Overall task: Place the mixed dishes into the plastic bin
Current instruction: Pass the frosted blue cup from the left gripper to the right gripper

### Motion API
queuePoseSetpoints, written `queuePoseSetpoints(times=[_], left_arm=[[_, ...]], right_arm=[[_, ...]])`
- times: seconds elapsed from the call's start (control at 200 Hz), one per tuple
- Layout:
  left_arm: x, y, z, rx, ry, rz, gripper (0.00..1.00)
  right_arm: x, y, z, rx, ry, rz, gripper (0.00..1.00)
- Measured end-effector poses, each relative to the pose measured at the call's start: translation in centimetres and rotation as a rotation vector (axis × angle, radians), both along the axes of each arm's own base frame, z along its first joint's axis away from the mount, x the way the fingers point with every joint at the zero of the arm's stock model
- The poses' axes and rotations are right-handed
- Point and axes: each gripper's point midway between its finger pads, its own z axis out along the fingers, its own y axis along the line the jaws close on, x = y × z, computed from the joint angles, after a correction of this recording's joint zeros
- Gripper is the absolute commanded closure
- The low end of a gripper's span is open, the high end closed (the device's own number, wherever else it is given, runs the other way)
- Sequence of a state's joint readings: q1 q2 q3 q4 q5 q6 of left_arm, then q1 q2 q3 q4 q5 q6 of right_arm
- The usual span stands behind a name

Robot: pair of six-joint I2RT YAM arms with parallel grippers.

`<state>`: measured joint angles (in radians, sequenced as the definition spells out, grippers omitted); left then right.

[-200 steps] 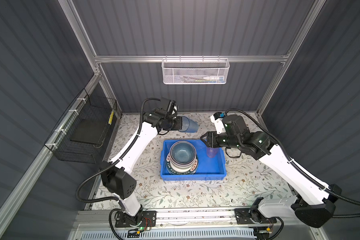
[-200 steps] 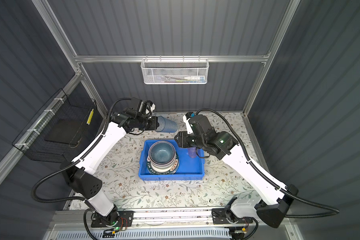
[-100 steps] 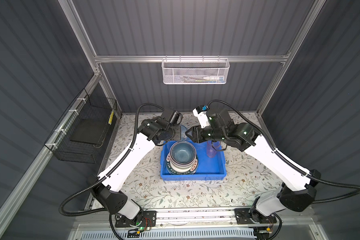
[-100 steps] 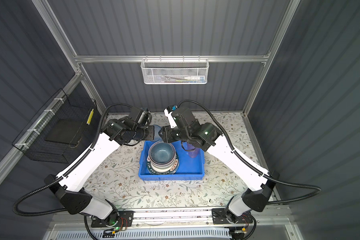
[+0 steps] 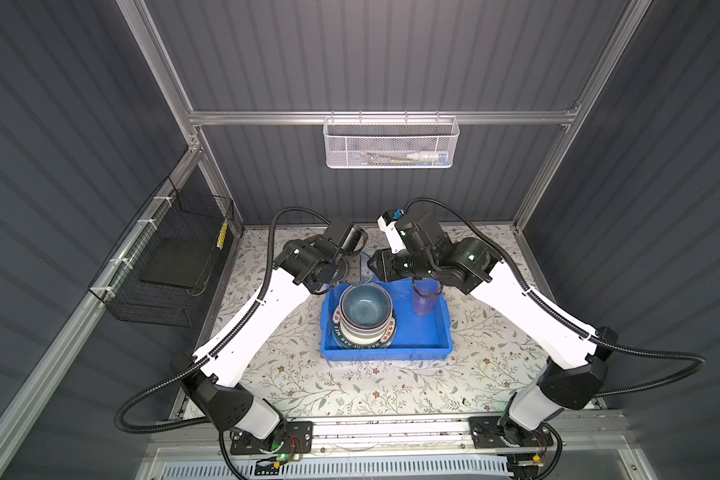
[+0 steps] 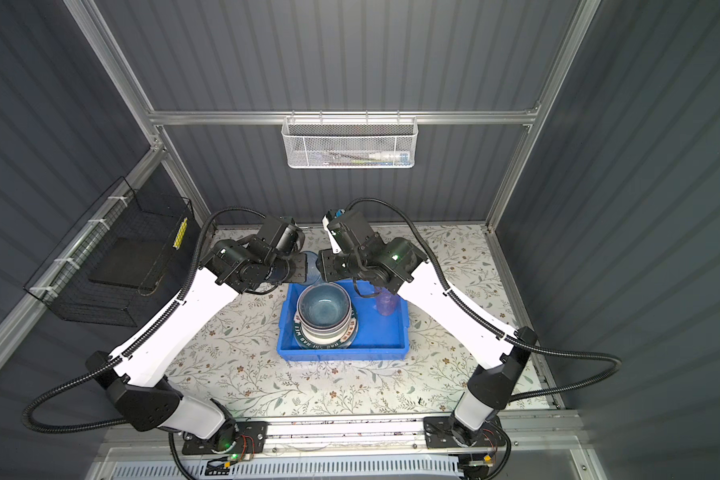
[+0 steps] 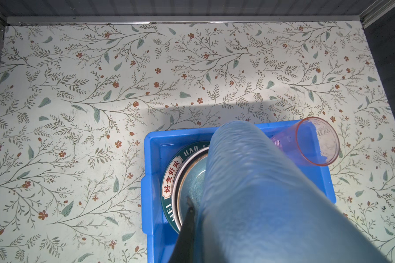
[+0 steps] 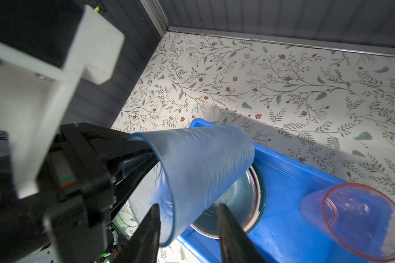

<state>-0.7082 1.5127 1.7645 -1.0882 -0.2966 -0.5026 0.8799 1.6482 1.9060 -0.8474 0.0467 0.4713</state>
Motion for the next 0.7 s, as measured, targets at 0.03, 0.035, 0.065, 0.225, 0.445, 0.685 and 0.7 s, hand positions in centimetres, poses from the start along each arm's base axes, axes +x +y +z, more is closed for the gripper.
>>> queuePoseSetpoints(times=[0.03,0.035,0.065,0.225,0.445,0.685,0.7], left_arm=[[-0.1,0.0,0.1,-0.003,-0.003,0.0,1.0],[-0.1,0.1,0.2,-0.003,-0.003,0.0,1.0],[-0.1,0.1,0.3,-0.005,-0.007,0.0,1.0],[-0.2,0.2,0.6,-0.01,-0.013,0.001,1.0],[-0.1,0.7,0.5,0.01,-0.018,0.015,1.0],[-0.1,0.8,0.2,0.022,-0.015,0.016,1.0],[-0.1,0.8,0.2,0.021,-0.014,0.015,1.0]], right_arm=[[0.1,0.0,-0.2,-0.009,-0.002,-0.006,0.58],[0.2,0.1,-0.2,-0.01,-0.002,-0.007,0.58],[0.3,0.2,-0.3,-0.013,-0.003,-0.008,0.58],[0.7,1.2,-1.0,-0.041,-0.009,-0.017,0.61],[1.7,1.9,-1.2,-0.108,-0.027,-0.045,0.81],[1.5,1.8,-1.2,-0.146,-0.03,-0.055,0.98],[1.5,1.8,-1.2,-0.148,-0.03,-0.055,0.98]])
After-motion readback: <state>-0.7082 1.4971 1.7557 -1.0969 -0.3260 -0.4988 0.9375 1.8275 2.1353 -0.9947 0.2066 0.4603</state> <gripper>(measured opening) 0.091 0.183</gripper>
